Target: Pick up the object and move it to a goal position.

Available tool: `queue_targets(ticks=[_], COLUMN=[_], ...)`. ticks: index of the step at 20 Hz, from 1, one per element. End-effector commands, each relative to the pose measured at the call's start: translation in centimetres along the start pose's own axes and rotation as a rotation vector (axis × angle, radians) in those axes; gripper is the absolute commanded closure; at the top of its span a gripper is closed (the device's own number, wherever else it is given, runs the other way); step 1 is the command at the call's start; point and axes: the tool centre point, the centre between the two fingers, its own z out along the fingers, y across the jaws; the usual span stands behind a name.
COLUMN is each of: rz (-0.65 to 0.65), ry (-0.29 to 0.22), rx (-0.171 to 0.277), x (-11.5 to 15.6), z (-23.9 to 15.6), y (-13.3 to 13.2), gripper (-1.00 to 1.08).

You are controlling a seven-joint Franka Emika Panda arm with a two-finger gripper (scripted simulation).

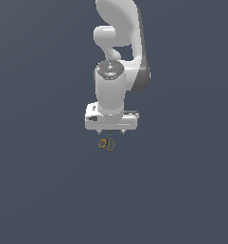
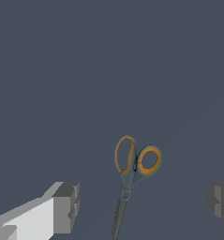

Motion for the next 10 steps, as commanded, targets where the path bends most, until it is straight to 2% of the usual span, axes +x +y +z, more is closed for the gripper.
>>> queue_targets(ticks=[1,10], rz=[0.0,0.048], ry=[0.0,0.003], rx=[0.0,-0.025], x=[0.0,0.3], z=[0.0,-1.0], y=[0.0,3.1], gripper=[-0.92,-0.92])
